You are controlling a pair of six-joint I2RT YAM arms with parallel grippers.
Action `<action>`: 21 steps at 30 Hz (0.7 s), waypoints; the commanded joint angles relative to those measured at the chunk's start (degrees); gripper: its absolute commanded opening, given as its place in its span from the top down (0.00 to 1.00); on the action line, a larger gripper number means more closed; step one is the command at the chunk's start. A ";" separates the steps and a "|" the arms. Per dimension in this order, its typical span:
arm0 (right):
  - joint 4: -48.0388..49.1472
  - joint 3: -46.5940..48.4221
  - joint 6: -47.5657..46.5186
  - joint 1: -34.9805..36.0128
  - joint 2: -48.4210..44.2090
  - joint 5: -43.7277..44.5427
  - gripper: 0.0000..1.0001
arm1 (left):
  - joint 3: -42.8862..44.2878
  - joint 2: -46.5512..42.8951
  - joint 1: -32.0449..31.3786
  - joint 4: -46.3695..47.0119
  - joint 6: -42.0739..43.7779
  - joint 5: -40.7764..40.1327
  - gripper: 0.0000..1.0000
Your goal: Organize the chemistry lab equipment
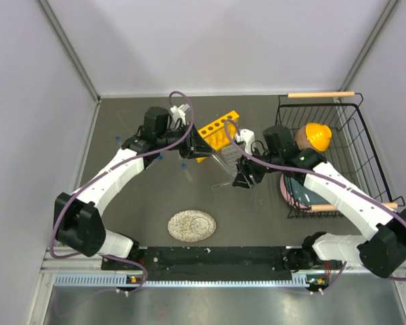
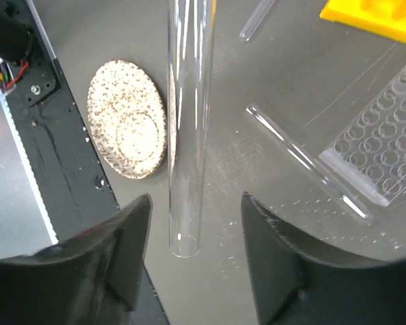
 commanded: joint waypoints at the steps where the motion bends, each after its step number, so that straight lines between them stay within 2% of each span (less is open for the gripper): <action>1: -1.63 1.87 -5.07 -0.30 -2.08 0.70 0.34 | -1.02 -3.60 -0.07 2.22 1.32 -1.27 0.90; 3: -3.47 2.39 -9.09 -2.23 -3.39 -2.02 0.18 | -1.46 -4.56 -0.07 2.49 1.93 -2.77 0.91; 6: -7.24 4.76 -15.76 -8.90 -5.85 -6.32 0.09 | -0.68 -5.18 0.01 0.74 4.29 -7.07 0.91; 9: -9.10 8.36 -19.91 -15.41 -9.09 -8.44 0.07 | 1.25 -4.40 -0.07 -0.76 6.67 -12.26 0.91; 15: -8.85 13.12 -20.20 -24.28 -11.92 -7.91 0.06 | 9.16 0.86 -0.25 -3.13 10.98 -21.58 0.92; 21: -1.91 8.65 -15.72 -33.26 -13.06 -12.74 0.06 | 21.81 8.59 -1.65 -4.89 15.64 -29.74 0.92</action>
